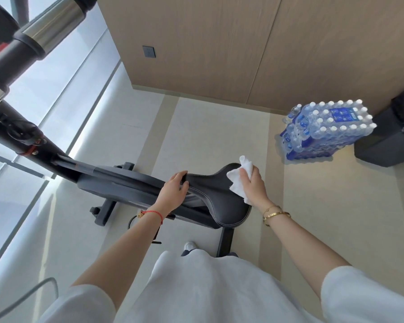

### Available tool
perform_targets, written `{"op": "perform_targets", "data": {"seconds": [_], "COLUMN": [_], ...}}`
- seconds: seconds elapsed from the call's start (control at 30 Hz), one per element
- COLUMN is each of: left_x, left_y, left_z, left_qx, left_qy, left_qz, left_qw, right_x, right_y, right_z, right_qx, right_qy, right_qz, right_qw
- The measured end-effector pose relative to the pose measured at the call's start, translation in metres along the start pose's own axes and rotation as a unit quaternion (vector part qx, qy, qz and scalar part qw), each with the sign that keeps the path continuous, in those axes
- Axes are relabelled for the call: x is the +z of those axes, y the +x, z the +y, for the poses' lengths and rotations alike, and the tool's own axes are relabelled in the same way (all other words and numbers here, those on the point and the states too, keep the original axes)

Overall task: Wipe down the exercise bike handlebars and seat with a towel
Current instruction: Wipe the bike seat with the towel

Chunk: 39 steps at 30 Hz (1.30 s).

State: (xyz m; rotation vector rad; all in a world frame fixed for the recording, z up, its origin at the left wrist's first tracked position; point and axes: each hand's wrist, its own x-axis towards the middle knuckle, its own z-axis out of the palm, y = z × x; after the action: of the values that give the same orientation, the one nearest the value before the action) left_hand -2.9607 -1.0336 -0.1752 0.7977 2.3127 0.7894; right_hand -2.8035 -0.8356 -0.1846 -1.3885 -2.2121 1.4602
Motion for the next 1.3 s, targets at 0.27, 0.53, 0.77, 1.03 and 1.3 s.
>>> {"op": "perform_targets", "data": {"seconds": [0.27,0.53,0.77,1.03,1.3], "left_x": [-0.001,-0.001,-0.002,-0.002,-0.002], "left_y": [0.001,0.002,0.002,0.003,0.004], "left_z": [-0.006,-0.009,-0.006,-0.007,-0.005], "left_qx": [0.016,0.021,0.015,0.011,0.004], "left_qy": [-0.003,-0.006,0.000,-0.004,0.003], "left_qz": [-0.010,-0.019,-0.015,-0.015,-0.012], "left_qw": [1.000,1.000,1.000,1.000,1.000], "right_x": [0.026,0.049,0.076,0.046,0.059], "right_y": [-0.065,-0.091,-0.056,-0.064,-0.005], "right_z": [0.026,0.030,-0.013,0.012,-0.034], "right_qx": [-0.055,-0.264,-0.311,-0.327,-0.307], "right_qy": [-0.083,-0.459,-0.513,-0.474,-0.427], "right_qz": [0.070,0.069,0.012,0.003,-0.097], "right_qw": [0.993,0.846,0.800,0.818,0.845]}}
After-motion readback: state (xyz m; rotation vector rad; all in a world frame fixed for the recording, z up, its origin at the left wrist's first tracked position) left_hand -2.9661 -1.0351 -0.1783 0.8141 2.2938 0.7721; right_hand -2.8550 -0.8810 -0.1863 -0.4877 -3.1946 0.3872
